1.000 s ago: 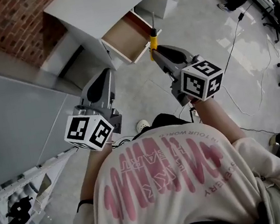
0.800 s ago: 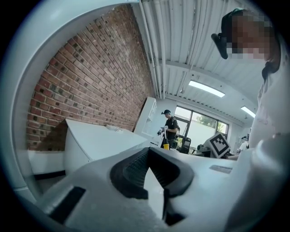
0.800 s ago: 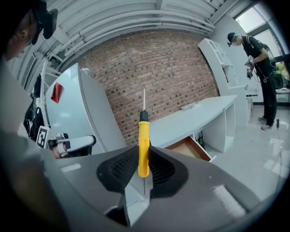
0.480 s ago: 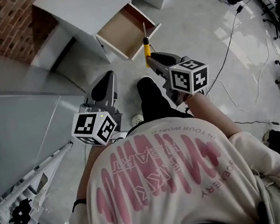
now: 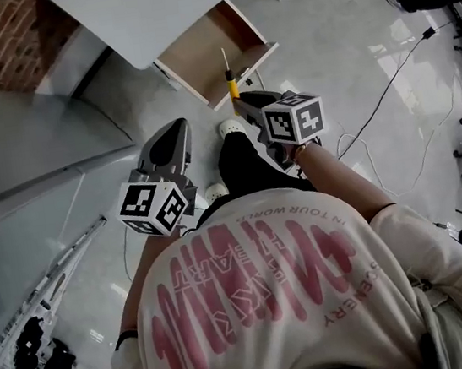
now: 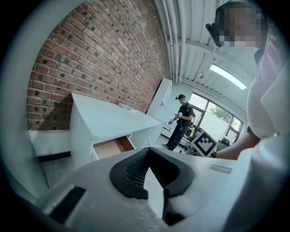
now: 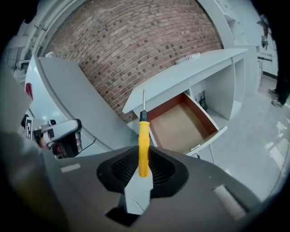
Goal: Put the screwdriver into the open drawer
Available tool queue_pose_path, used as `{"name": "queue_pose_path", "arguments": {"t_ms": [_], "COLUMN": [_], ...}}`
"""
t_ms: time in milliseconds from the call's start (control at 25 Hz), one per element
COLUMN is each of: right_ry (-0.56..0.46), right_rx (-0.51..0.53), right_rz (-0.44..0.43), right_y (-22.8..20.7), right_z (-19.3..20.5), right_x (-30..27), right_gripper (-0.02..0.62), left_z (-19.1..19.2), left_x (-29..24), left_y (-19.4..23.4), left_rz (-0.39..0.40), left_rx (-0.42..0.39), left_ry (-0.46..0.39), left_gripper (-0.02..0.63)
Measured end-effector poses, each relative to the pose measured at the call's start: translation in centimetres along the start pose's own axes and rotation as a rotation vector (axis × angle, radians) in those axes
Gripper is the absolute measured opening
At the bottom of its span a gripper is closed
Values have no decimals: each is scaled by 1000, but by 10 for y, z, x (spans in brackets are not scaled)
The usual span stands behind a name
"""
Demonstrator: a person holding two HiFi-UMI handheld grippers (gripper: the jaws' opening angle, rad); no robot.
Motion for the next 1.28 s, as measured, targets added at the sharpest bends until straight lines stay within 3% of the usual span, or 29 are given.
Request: {"name": "queue_pose_path", "arguments": {"t_ms": [280, 440, 800, 1080, 1280], "right_ry": [202, 340, 519, 703, 800], "right_rx": [93, 214, 445, 643, 690], "right_rz": [-33, -9, 25, 60, 111], "right_y": [-63, -95, -126, -139, -156], "right_z": [-54, -74, -115, -118, -118], "right_x": [-70, -103, -170, -212, -242], "right_gripper": [83, 83, 83, 83, 83], "left_z": [-22, -35, -33, -3, 11], "left_x": [-61, -73, -54, -23, -25], "left_y": [35, 45, 74, 87, 97], "left_rz": [-96, -144, -299, -419, -447], "left_rx": [85, 97, 138, 278, 343], "left_ry": [10, -17, -13, -14, -20], "left_gripper": [2, 2, 2, 2, 2]}}
Point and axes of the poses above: the fingertips, and each gripper's own axes: x backward along the fingers, y to its left, z out of its underside, the point moved 9 cm from there along x, backward along the fingers, and after that the axes turned 9 degrees about y, right-handed, at the moved point
